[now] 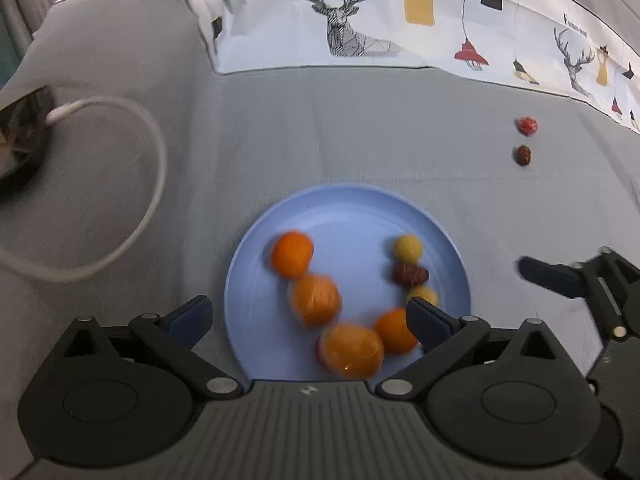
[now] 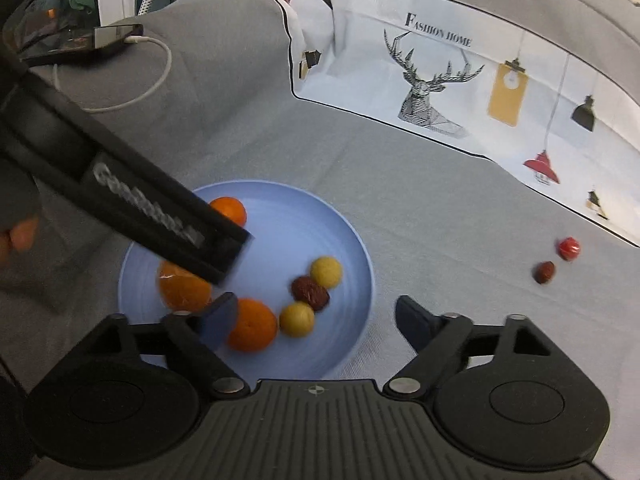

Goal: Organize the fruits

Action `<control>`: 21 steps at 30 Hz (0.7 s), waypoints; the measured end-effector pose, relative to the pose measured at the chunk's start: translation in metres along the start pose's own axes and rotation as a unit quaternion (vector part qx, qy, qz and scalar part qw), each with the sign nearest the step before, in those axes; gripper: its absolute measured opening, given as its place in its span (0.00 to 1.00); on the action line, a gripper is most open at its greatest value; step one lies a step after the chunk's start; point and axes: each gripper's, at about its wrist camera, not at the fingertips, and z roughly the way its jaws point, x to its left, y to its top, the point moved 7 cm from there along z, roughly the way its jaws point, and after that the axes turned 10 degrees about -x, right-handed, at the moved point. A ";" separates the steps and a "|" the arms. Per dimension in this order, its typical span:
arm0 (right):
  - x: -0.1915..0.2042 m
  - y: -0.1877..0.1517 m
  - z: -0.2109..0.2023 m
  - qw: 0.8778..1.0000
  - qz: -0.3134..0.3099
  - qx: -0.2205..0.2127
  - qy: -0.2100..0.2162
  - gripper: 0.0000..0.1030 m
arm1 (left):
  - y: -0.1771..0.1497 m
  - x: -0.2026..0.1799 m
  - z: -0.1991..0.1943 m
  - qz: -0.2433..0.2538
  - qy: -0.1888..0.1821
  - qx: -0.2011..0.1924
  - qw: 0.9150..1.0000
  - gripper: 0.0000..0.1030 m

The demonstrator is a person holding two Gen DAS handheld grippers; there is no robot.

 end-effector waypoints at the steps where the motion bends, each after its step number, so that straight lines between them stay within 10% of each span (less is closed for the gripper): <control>1: -0.001 -0.003 -0.009 1.000 0.003 0.004 -0.002 0.90 | -0.005 0.001 -0.008 -0.003 0.004 -0.001 1.000 1.00; 9: 0.006 -0.038 -0.090 0.998 0.057 0.035 -0.003 0.94 | -0.059 0.007 -0.082 0.010 0.056 -0.013 0.998 1.00; 21: 0.017 -0.025 -0.187 0.995 0.028 -0.079 -0.057 0.97 | -0.089 -0.025 -0.167 0.007 0.047 -0.079 0.996 1.00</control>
